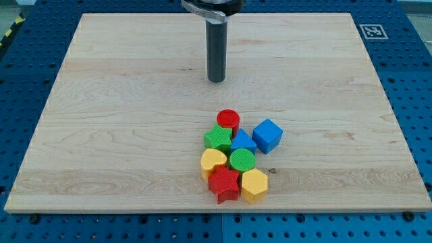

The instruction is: Move the hexagon into the red star

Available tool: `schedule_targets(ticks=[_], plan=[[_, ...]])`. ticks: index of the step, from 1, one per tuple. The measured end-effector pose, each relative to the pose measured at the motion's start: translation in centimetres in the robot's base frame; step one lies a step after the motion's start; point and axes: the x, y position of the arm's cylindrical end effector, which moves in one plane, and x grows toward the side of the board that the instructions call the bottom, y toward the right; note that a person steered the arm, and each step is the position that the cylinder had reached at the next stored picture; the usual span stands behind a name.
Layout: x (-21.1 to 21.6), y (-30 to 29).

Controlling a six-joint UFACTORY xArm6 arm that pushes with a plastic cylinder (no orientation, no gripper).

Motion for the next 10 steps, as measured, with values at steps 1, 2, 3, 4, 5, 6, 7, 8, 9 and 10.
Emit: schedule_targets(ticks=[1,2,3,4,5,6,7,8,9,10], plan=[[0.0,0.0],[0.8,4.0],[5.6,11.1],[12.2,18.2],[18.9,22.2],[23.5,20.4],[23.5,19.6],[23.5,13.2],[23.5,6.5],[23.5,2.2]])
